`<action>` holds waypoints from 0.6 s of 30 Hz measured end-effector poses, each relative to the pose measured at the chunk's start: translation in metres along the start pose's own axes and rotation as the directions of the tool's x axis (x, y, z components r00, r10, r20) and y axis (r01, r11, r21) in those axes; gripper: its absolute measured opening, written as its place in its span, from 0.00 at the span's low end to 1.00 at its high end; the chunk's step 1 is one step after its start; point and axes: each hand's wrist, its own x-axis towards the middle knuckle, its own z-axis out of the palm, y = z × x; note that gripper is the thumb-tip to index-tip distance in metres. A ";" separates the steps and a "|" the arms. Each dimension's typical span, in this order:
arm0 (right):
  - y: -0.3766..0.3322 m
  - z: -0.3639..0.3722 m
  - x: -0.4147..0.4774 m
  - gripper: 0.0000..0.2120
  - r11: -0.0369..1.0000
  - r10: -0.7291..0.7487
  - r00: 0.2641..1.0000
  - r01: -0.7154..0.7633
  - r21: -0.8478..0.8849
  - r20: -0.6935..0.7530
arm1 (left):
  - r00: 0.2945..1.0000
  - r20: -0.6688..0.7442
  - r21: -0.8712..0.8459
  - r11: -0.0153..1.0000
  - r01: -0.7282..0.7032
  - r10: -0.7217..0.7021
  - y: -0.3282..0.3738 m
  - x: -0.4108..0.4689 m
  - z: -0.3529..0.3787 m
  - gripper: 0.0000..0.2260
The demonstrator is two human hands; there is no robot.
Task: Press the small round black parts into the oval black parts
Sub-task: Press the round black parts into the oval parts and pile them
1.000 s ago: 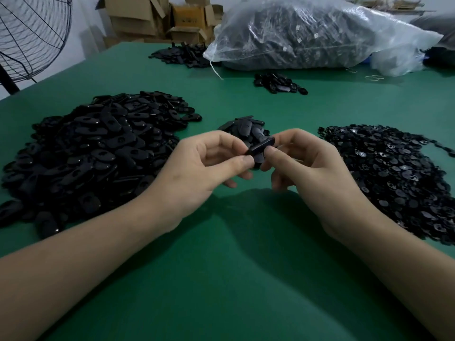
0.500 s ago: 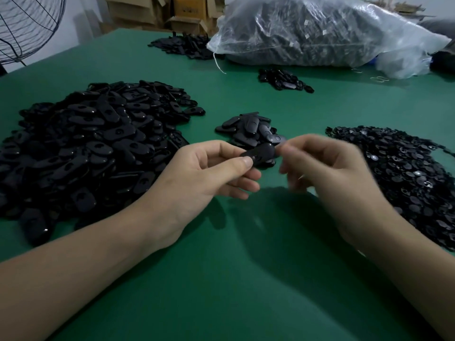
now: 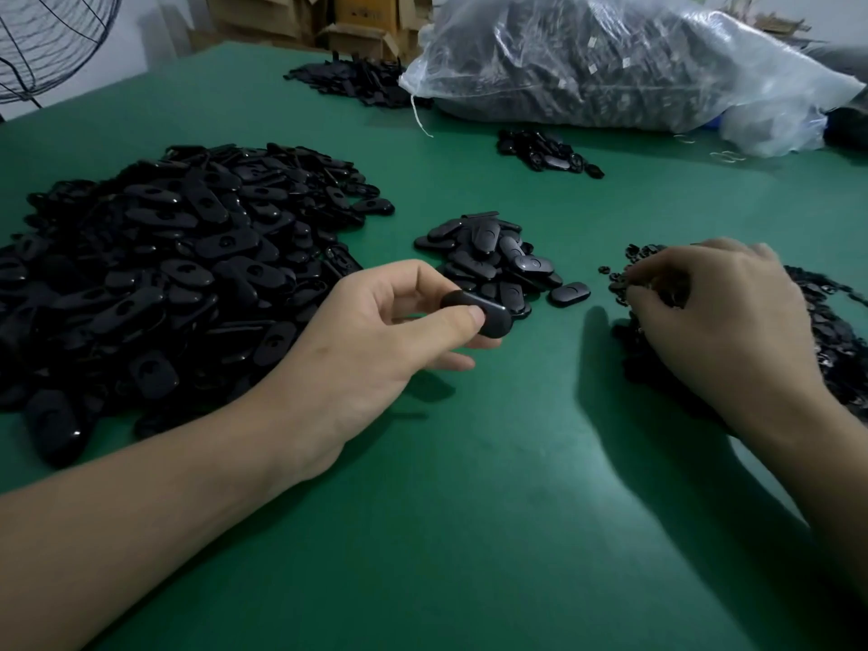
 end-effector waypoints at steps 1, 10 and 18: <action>0.000 0.002 0.000 0.10 0.999 0.006 1.000 -0.005 -0.044 0.021 | 1.000 0.002 -0.027 1.000 0.008 -0.008 0.000 0.000 0.000 0.04; -0.002 0.008 0.004 0.09 0.987 0.004 0.998 0.006 -0.163 0.064 | 0.997 0.071 0.033 0.999 0.004 -0.006 -0.001 -0.002 0.001 0.03; -0.012 0.020 0.006 0.20 0.986 -0.013 0.986 0.041 -0.162 0.169 | 0.996 0.086 0.077 0.997 0.004 -0.010 -0.003 -0.001 0.002 0.03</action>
